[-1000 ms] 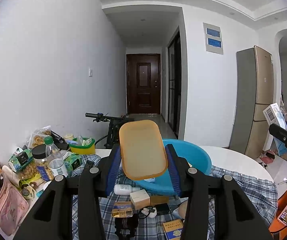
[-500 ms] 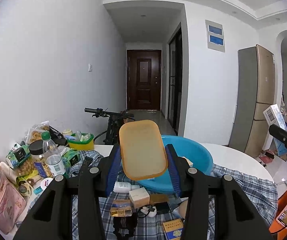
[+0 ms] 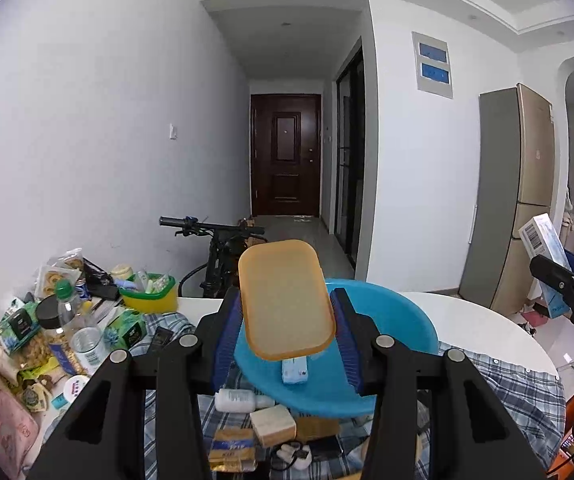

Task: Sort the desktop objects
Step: 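Lift the soap dish in the left tool while the right tool lifts the RAISON pack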

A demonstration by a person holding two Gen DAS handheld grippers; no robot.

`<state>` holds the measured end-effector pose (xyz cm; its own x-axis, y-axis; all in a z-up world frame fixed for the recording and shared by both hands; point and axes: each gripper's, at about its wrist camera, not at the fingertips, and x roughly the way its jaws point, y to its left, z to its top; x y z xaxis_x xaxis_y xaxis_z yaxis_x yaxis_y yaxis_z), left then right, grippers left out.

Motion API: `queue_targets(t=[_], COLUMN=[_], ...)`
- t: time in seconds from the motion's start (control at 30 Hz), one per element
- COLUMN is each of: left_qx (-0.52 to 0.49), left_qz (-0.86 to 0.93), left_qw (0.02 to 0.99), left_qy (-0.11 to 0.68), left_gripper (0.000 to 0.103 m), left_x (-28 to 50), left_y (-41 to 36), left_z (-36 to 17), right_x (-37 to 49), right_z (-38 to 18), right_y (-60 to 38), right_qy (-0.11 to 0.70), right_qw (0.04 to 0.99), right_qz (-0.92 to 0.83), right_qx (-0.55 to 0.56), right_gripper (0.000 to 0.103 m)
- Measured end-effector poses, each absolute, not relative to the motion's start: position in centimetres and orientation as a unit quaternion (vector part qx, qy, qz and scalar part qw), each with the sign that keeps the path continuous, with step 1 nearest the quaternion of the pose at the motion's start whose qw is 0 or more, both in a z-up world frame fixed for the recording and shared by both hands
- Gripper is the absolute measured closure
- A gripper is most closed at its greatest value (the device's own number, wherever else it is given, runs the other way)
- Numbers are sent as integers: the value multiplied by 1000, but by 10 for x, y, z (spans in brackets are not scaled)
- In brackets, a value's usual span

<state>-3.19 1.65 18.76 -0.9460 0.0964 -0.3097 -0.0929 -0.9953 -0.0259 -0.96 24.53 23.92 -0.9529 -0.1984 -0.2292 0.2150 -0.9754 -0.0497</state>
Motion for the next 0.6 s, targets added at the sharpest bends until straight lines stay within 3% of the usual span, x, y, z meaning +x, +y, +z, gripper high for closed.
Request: queue_targets(t=[0.6], left_qx=[-189], left_qz=[980], left_qw=[53], left_qy=[-7], left_gripper=[56], left_x=[-157], left_y=[29], left_z=[168], right_x=[-118], right_z=[231], right_y=[236], right_qy=[32], right_qw=[111], right_qz=[-984], right_qx=[137], right_gripper=[48])
